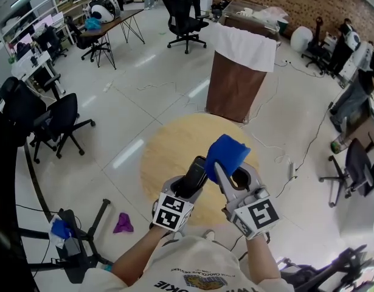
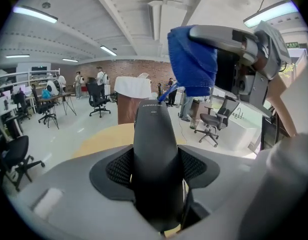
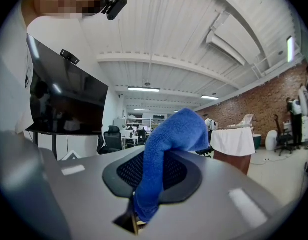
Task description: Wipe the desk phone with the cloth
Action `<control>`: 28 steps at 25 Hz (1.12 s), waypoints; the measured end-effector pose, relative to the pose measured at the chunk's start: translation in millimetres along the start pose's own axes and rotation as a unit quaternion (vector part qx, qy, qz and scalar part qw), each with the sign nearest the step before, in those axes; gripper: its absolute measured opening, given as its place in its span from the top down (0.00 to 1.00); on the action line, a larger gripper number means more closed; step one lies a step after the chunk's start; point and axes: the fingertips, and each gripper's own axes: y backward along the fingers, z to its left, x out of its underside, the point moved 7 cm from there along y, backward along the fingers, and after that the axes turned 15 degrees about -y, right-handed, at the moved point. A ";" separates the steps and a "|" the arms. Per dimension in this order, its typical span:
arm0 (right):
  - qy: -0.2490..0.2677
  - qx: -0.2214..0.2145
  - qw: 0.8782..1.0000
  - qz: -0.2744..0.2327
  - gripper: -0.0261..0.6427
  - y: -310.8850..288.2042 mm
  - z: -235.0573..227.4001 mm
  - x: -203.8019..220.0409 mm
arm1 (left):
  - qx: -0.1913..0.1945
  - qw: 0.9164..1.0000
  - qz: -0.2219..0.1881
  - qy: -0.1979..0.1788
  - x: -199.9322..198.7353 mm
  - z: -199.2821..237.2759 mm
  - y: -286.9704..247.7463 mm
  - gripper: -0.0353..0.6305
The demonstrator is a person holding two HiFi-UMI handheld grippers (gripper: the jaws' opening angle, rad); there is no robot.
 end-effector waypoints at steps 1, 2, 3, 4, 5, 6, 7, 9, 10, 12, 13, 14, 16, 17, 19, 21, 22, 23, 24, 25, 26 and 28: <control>-0.004 0.005 1.000 0.001 0.87 3.3 -3.2 4.5 | 0.002 1.000 0.006 0.006 4.9 0.6 -4.5 0.56; -0.007 0.009 1.000 0.002 0.87 6.7 -6.0 9.0 | 0.005 1.000 0.012 0.012 9.5 1.0 -8.7 0.56; -0.009 0.013 1.000 0.003 0.87 10.1 -8.2 13.8 | 0.007 1.000 0.017 0.017 13.8 1.4 -12.5 0.56; -0.011 0.018 1.000 0.004 0.87 13.5 -10.2 18.5 | 0.008 1.000 0.022 0.021 17.8 1.8 -16.2 0.56; -0.013 0.022 1.000 0.005 0.87 16.9 -12.2 23.1 | 0.008 0.999 0.025 0.025 21.3 2.4 -19.9 0.56; -0.016 0.025 1.000 0.007 0.87 20.0 -14.2 27.6 | 0.008 0.999 0.028 0.028 24.3 3.0 -23.8 0.56; -0.019 0.029 0.999 0.010 0.87 23.1 -16.4 32.0 | 0.008 0.999 0.032 0.031 27.2 3.8 -27.8 0.56; -0.026 0.038 0.999 0.016 0.87 29.1 -20.9 40.9 | 0.008 0.998 0.041 0.039 34.0 5.8 -36.1 0.56; -0.030 0.042 0.998 0.019 0.87 32.0 -22.6 45.3 | 0.008 0.998 0.045 0.044 38.3 7.1 -39.8 0.56; -0.037 0.051 0.998 0.024 0.87 37.3 -24.9 53.5 | 0.007 0.997 0.055 0.054 47.9 10.6 -46.7 0.56; -0.041 0.055 0.997 0.025 0.87 39.7 -25.9 56.8 | 0.006 0.996 0.061 0.059 52.6 12.7 -50.2 0.56; -0.044 0.059 0.997 0.027 0.87 42.1 -27.2 59.5 | 0.006 0.996 0.067 0.064 56.9 14.6 -53.9 0.56; -0.049 0.067 0.996 0.031 0.87 47.0 -30.2 63.8 | 0.007 0.994 0.080 0.072 65.1 16.7 -61.5 0.56; -0.051 0.071 0.996 0.033 0.87 49.4 -31.5 65.8 | 0.007 0.993 0.087 0.077 69.2 17.2 -65.0 0.56; -0.053 0.076 0.995 0.038 0.87 53.7 -33.2 70.0 | 0.009 0.992 0.099 0.084 77.2 17.1 -70.8 0.56; -0.055 0.080 0.994 0.041 0.87 57.0 -33.9 74.1 | 0.010 0.991 0.107 0.085 83.9 16.9 -75.7 0.56; -0.057 0.081 0.994 0.043 0.87 58.2 -34.1 76.1 | 0.010 0.990 0.112 0.085 87.1 17.0 -78.3 0.56; -0.058 0.083 0.994 0.045 0.87 59.1 -34.2 78.1 | 0.010 0.989 0.119 0.086 90.5 17.3 -80.8 0.56; -0.060 0.084 0.994 0.048 0.87 59.8 -34.1 80.0 | 0.009 0.988 0.125 0.088 94.1 17.7 -83.2 0.56; -0.061 0.085 0.993 0.050 0.87 60.5 -34.0 81.9 | 0.009 0.987 0.132 0.091 97.7 18.1 -85.6 0.56; -0.062 0.085 0.993 0.052 0.87 61.2 -33.9 83.4 | 0.007 0.986 0.139 0.092 100.8 18.5 -87.9 0.56; -0.064 0.087 0.993 0.055 0.87 62.4 -33.7 85.4 | 0.003 0.984 0.152 0.094 105.2 19.7 -92.2 0.56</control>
